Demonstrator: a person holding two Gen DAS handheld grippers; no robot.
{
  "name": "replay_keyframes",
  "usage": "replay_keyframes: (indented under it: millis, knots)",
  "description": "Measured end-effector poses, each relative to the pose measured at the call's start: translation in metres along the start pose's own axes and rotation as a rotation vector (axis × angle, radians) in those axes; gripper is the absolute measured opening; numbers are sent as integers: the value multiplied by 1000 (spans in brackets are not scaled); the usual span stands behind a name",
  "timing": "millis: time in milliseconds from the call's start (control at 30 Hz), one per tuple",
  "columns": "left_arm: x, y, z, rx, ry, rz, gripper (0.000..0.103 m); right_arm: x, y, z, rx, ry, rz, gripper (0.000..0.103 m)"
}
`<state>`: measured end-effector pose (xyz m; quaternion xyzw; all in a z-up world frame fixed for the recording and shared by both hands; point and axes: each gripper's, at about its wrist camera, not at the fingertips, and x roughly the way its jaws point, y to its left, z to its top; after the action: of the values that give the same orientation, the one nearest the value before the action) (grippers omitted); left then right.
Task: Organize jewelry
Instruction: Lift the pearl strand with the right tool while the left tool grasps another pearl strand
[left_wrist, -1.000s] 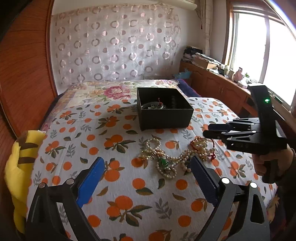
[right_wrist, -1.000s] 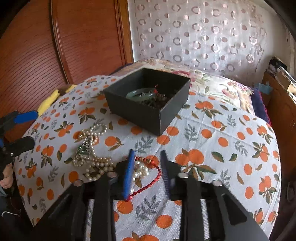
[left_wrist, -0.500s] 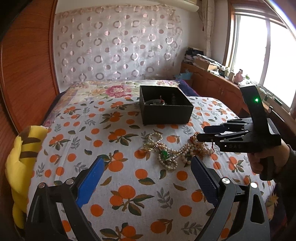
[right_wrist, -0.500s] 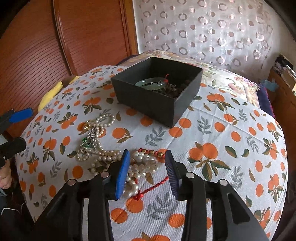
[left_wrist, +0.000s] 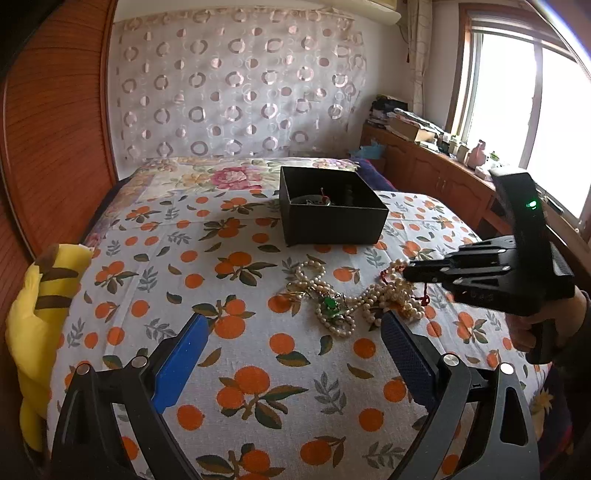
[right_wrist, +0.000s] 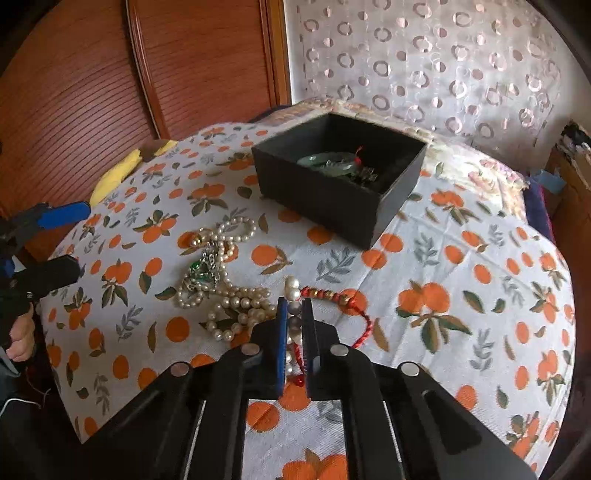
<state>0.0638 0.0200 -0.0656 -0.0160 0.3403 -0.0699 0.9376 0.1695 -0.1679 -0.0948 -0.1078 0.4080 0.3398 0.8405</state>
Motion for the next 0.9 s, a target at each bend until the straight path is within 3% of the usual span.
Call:
replay_keyframes:
  millis: [267,500,567,900]
  knots:
    - [23,-1,9,5,20,-16,91,-52,-7,15,18,-136,-14,8]
    - [58,8,25,4,76,-32,90,-84,-8,23,4,-201,-38,8]
    - [66,9,29,9,90,-39,86,-90,-9,23,6,-214,-51,8]
    - [111,-19,43,126,233,-95,39,-97,-16,21,20,-227,-68,9]
